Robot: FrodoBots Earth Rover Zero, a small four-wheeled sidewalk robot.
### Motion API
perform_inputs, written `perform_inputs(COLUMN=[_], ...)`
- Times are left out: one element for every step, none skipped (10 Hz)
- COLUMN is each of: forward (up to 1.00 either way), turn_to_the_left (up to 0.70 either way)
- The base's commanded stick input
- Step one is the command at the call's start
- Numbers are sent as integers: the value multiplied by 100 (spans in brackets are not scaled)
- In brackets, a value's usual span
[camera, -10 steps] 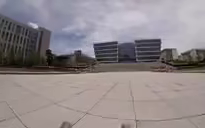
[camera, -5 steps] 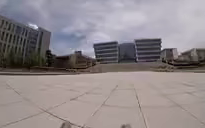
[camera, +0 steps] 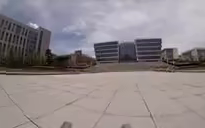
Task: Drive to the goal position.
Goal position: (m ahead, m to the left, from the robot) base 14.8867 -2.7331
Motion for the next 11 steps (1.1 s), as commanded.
perform_inputs(forward=[70, 70, 70, 70, 70, 70, 70, 70, 70, 70, 70], turn_to_the_left=[0, 0, 0, 0, 0, 0, 0, 0, 0, 0, 0])
